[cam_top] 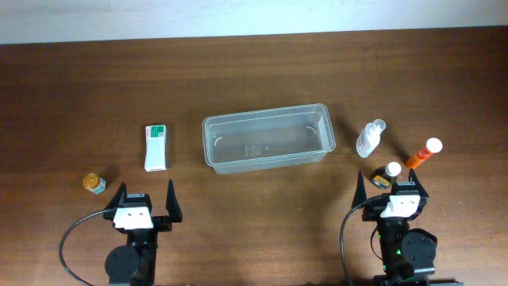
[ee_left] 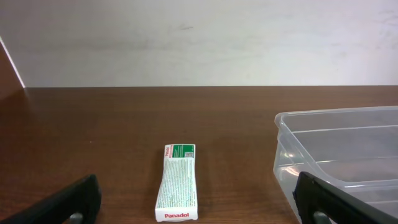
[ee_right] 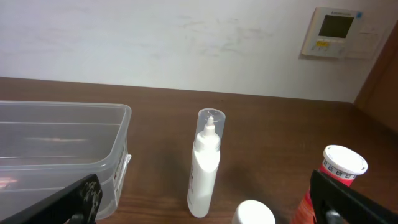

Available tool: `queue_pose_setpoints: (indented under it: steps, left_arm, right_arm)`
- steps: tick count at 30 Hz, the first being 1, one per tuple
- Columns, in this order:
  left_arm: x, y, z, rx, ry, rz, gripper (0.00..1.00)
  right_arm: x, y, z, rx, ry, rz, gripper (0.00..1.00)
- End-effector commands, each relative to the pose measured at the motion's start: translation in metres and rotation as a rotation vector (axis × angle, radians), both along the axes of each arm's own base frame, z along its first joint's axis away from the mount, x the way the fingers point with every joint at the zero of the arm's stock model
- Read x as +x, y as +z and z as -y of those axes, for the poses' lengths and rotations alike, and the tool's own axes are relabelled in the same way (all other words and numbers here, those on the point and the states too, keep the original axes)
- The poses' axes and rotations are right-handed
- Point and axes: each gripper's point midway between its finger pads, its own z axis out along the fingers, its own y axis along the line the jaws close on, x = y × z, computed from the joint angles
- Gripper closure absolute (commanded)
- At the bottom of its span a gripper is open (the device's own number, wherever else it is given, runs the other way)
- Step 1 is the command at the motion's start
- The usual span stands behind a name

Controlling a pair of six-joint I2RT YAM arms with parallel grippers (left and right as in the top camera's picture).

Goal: Pack container

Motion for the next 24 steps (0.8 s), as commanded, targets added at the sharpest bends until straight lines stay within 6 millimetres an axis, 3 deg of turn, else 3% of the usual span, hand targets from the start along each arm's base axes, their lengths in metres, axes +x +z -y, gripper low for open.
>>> queue_pose_setpoints:
  steps: [1,7,11,15,24]
  left_arm:
    - [0.000,0.000,-0.001,-0.014,0.002,0.005,0.01]
    - [0.000,0.002,0.001,-0.009,-0.005,0.011,0.00]
    - [0.000,0.003,0.001,-0.106,-0.002,0.018,0.00]
    - [0.000,0.005,0.001,-0.168,0.003,0.014,0.00]
    - [0.007,0.040,-0.002,-0.155,0.025,-0.012,0.00]
  right_arm:
    - [0.000,-0.003,0.001,-0.006,0.000,-0.006,0.02]
    - [0.000,-0.003,0.001,0.028,-0.003,-0.005,0.02]
    - [0.000,-0.001,0.001,0.043,-0.004,-0.005,0.02]
    - [-0.002,0.015,0.001,0.044,-0.002,0.023,0.02]
    - [0.006,0.051,0.000,0.040,-0.005,-0.072,0.02]
